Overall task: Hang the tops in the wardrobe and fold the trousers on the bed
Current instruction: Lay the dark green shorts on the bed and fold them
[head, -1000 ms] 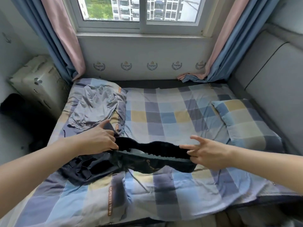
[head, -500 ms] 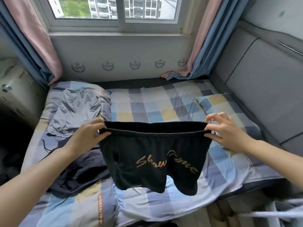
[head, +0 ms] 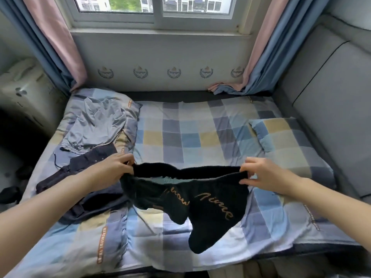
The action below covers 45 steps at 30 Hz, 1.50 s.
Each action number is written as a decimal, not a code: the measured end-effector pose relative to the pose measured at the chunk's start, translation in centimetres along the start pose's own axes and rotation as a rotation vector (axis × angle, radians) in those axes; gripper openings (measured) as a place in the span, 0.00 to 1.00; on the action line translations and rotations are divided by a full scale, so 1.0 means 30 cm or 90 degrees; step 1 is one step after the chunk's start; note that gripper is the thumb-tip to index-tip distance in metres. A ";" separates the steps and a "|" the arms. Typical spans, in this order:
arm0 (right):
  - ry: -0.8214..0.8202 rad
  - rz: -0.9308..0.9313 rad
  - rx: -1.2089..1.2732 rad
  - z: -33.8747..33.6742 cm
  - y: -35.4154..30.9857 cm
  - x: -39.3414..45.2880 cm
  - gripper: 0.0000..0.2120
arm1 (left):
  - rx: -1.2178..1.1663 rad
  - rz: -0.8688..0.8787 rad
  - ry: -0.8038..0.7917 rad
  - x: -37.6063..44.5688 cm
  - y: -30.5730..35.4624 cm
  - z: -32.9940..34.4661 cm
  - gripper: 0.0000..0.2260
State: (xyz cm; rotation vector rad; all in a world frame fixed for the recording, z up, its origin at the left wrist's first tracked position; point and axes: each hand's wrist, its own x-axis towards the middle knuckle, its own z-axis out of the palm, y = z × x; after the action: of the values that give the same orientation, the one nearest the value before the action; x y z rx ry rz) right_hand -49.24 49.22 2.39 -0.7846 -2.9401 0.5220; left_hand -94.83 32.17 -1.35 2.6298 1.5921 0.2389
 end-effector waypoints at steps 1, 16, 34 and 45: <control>-0.029 -0.050 -0.072 0.000 0.030 -0.012 0.08 | 0.030 -0.004 -0.024 0.004 0.021 0.002 0.15; -0.122 0.348 0.696 0.067 0.138 -0.165 0.18 | -0.903 -0.632 -0.189 -0.019 0.263 0.119 0.09; -0.208 0.548 0.581 0.801 0.610 0.440 0.06 | -0.492 -0.803 -0.045 0.203 -0.268 0.995 0.05; -0.094 0.607 0.513 1.296 0.947 0.727 0.09 | -0.374 -0.791 -0.030 0.311 -0.583 1.548 0.08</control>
State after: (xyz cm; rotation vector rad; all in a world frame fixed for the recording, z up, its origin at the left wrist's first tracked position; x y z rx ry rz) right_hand -60.08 71.12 -44.48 -1.9400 -1.8979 1.6747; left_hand -98.37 49.96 -48.47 0.9413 2.2885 0.4350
